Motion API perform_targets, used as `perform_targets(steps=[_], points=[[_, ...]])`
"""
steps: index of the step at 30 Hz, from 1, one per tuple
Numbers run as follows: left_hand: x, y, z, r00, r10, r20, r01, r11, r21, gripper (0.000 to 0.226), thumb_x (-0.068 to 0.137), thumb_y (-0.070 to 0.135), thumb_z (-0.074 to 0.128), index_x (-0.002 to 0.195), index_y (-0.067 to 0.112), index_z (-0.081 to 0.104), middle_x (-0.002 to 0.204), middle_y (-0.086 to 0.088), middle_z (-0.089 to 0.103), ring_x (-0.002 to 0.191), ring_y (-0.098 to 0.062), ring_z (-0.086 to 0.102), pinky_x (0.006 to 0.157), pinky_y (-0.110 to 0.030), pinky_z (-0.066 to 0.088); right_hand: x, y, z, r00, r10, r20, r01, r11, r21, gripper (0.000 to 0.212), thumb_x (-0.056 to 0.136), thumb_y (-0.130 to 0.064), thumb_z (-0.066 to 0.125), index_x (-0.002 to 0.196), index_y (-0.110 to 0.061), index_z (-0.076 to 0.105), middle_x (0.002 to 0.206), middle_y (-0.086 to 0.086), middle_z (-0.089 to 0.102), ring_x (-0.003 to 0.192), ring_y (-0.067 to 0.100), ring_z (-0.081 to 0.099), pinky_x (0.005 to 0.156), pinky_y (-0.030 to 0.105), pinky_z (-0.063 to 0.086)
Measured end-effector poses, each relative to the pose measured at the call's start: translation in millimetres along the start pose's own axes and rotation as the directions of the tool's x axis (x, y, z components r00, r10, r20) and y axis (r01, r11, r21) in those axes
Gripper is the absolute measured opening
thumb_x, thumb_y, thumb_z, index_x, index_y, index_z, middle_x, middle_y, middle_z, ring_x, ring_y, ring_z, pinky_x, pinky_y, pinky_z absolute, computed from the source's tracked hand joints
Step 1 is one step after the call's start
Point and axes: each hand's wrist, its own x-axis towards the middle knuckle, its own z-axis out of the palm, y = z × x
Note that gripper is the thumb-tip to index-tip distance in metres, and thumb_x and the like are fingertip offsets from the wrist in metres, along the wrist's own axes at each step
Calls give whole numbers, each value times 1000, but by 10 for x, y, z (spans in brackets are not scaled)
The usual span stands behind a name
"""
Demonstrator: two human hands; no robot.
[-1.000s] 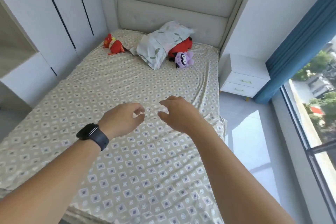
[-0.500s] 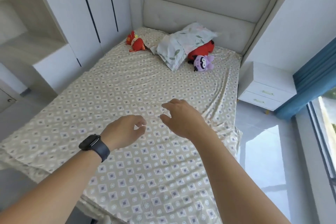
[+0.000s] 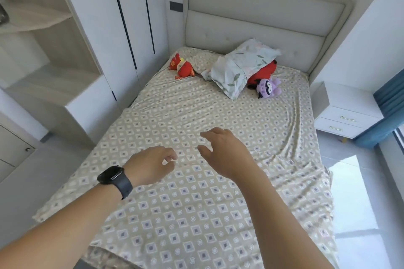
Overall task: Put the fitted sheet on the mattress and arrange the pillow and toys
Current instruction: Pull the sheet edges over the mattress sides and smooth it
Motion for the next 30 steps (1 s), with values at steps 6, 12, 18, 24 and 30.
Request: perform_targets(steps=[6, 12, 18, 24, 30], points=[[-13, -852, -610, 996, -18, -83, 16, 1000, -21, 21, 98, 45, 48, 115, 43, 60, 113, 24, 60, 96, -1, 59, 77, -27, 47, 584, -848, 149, 995, -86, 56, 87, 996, -29, 47, 103, -42, 47, 146, -25, 49, 144, -6, 51, 133, 19, 42, 101, 37, 45], [-56, -1600, -798, 994, -45, -100, 28, 986, -165, 18, 96, 46, 48, 110, 48, 59, 108, 30, 59, 99, 4, 58, 81, -29, 51, 1190, -1590, 336, 991, -132, 14, 133, 988, -83, 45, 102, -40, 47, 143, -23, 52, 142, -4, 52, 131, 21, 44, 97, 39, 46], [113, -2782, -1425, 990, 3, -143, -19, 994, -112, 21, 98, 41, 49, 114, 42, 61, 114, 25, 61, 96, 2, 57, 73, -19, 40, 1850, -2609, 843, 994, -107, -4, 106, 988, -110, 47, 102, -40, 46, 145, -23, 50, 143, -4, 52, 131, 21, 44, 101, 39, 46], [475, -3792, -2186, 982, 186, -16, -183, 978, 100, 27, 100, 35, 45, 121, 34, 61, 119, 18, 58, 97, -6, 53, 82, -28, 44, 2502, -3661, 1281, 997, 79, -19, -81, 991, -103, 47, 102, -41, 47, 145, -23, 50, 144, -3, 52, 131, 21, 44, 100, 40, 47], [578, -4460, -2452, 932, 330, 148, -349, 929, 121, 26, 100, 33, 46, 120, 31, 63, 118, 16, 60, 103, -7, 56, 84, -27, 44, 2594, -4244, 1420, 960, 275, -47, -279, 954, -106, 47, 103, -43, 45, 145, -24, 50, 145, -3, 50, 134, 21, 43, 102, 39, 45]])
